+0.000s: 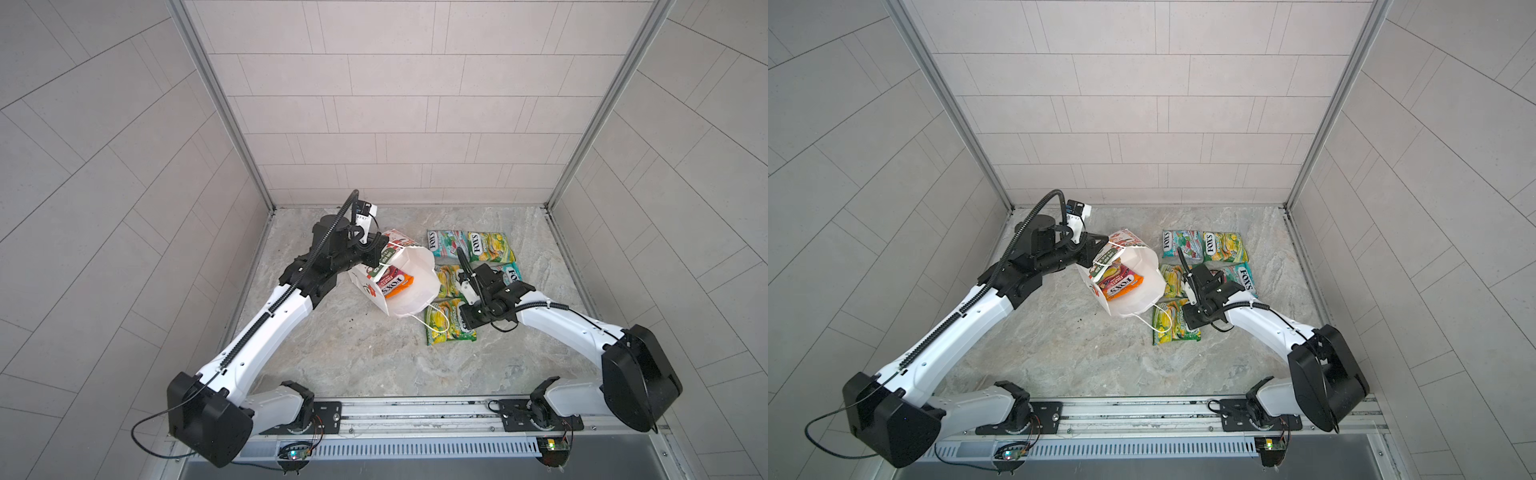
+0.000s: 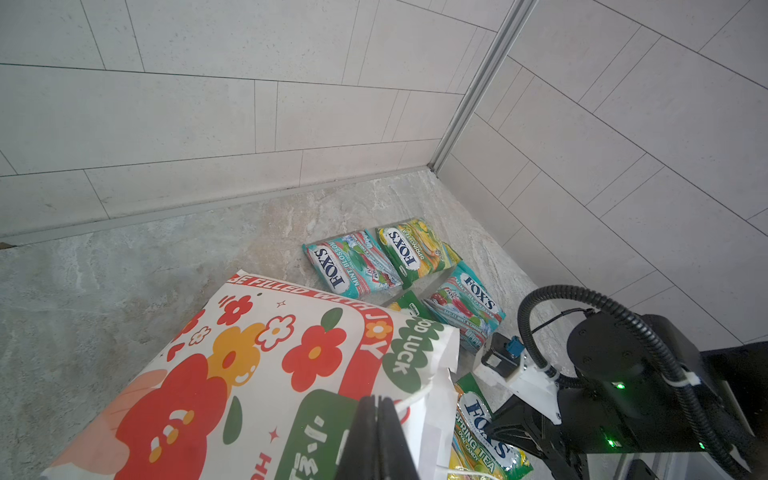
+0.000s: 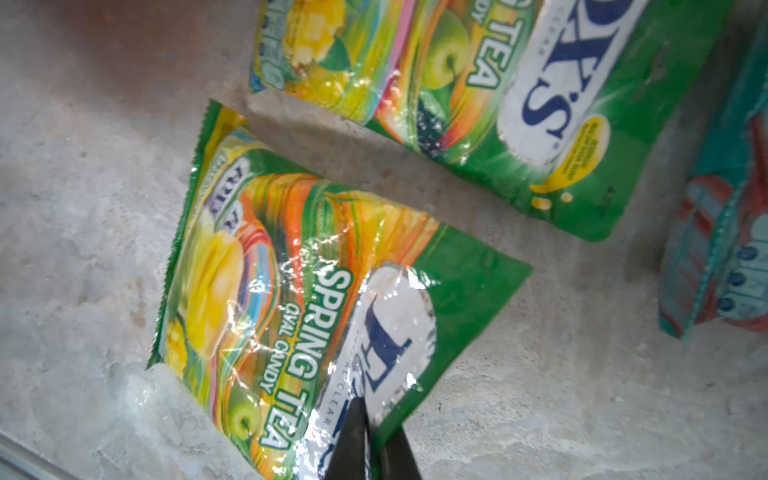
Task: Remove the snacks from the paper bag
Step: 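Open the right gripper and lift it off the Spring Tea packet, then move the open right gripper back over the bag opening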
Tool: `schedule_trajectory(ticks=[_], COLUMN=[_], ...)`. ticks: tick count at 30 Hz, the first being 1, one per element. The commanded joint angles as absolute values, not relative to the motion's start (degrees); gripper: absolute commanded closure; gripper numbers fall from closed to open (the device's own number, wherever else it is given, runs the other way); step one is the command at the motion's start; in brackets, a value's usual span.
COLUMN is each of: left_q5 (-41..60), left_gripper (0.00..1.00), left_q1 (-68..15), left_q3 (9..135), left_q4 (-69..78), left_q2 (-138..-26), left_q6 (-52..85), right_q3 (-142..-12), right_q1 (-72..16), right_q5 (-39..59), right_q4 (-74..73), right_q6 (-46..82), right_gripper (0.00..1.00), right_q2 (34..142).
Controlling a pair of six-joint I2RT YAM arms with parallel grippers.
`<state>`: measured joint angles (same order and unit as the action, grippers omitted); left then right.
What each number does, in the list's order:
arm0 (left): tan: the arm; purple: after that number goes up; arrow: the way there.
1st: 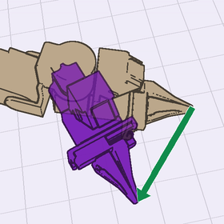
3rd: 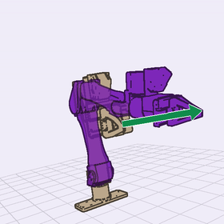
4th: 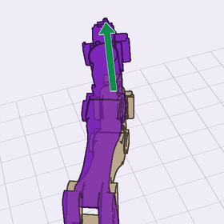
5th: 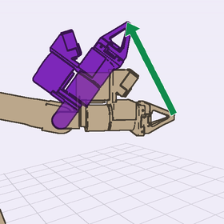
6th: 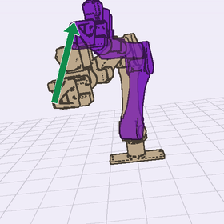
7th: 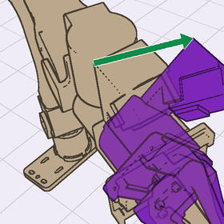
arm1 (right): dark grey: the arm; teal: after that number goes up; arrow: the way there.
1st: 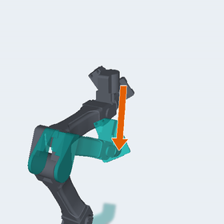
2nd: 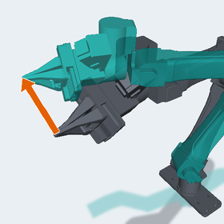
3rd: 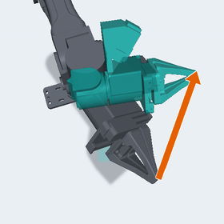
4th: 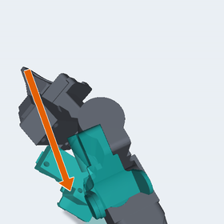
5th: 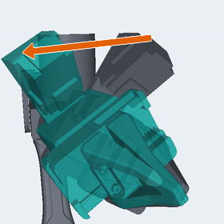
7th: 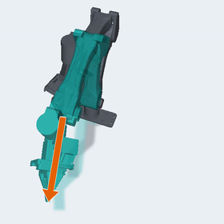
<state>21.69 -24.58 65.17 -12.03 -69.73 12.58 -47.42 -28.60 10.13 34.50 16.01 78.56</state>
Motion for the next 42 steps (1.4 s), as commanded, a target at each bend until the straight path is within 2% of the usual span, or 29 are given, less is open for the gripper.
schedule_trajectory(ticks=[1,6,10,13,20,26,32,42], left_q5=[21.5,21.6,21.7,21.9,23.2,25.6,27.1,29.0], left_gripper=[1.0,1.0,1.0,1.0,1.0,1.0,1.0,1.0], left_q1=[-24.9,-24.9,-24.9,-24.9,-24.9,-25.0,-25.1,-25.5], left_q3=[65.4,65.5,65.4,65.5,65.4,65.2,64.9,63.9], left_q4=[-12.0,-12.0,-12.0,-12.0,-11.7,-10.4,-8.7,-5.0], left_q2=[-68.9,-68.9,-69.0,-69.0,-68.7,-68.5,-68.1,-67.0], left_q6=[11.8,11.6,11.5,11.5,11.4,11.9,13.6,16.3], right_q3=[-48.5,-48.4,-48.5,-48.7,-48.0,-46.3,-46.7,-51.8], right_q1=[-28.7,-28.7,-28.7,-28.8,-28.9,-31.6,-37.6,-45.5], right_q5=[4.9,-0.3,-6.1,-6.8,7.7,19.6,23.8,21.3], right_q4=[38.1,37.9,38.2,38.5,33.7,23.2,17.0,13.9], right_q6=[15.9,17.3,19.7,20.5,24.0,31.0,33.4,35.7], right_gripper=[0.78,0.63,0.6,0.6,0.61,0.62,0.62,0.62], right_q2=[79.5,78.4,77.2,75.9,67.5,59.8,59.4,70.7])
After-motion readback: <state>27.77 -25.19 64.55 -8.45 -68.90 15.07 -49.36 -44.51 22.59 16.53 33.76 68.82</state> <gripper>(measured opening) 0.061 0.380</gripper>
